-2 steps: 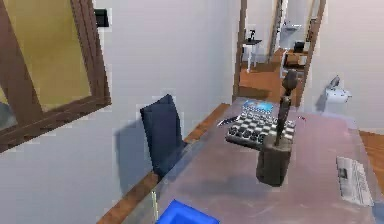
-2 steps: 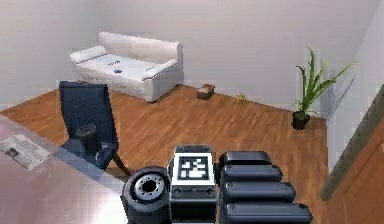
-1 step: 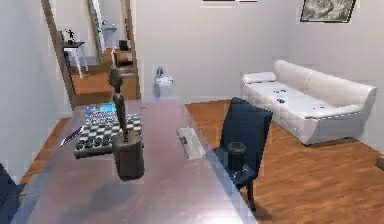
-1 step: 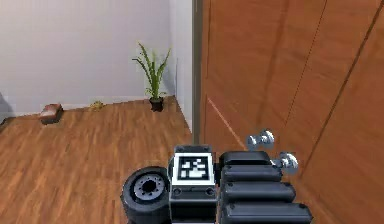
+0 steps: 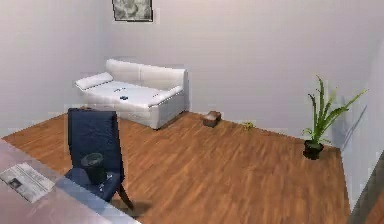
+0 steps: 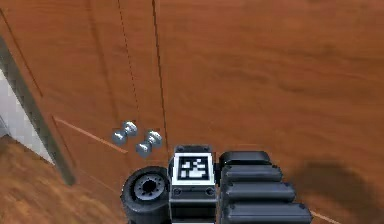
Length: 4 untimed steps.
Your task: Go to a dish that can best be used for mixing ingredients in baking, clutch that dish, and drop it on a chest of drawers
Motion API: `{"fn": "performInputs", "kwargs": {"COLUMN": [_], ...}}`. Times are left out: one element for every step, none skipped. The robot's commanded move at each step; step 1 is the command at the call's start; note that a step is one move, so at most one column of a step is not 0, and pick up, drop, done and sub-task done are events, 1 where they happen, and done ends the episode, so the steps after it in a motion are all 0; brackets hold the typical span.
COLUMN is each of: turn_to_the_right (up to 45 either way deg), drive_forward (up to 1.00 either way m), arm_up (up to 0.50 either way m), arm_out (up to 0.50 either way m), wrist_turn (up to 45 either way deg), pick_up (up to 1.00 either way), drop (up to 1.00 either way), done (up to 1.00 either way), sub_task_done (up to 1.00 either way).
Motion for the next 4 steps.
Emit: {"fn": "performInputs", "kwargs": {"turn_to_the_right": [42.0, 0.0, -45.0, -36.0], "drive_forward": [0.00, 0.60, 0.00, 0.00], "arm_up": [0.00, 0.00, 0.00, 0.00], "arm_out": [0.00, 0.00, 0.00, 0.00], "wrist_turn": [0.0, 0.0, 0.0, 0.0], "pick_up": [0.00, 0.00, 0.00, 0.00], "drop": [0.00, 0.00, 0.00, 0.00], "done": [0.00, 0.00, 0.00, 0.00], "sub_task_done": [0.00, 0.00, 0.00, 0.00]}}
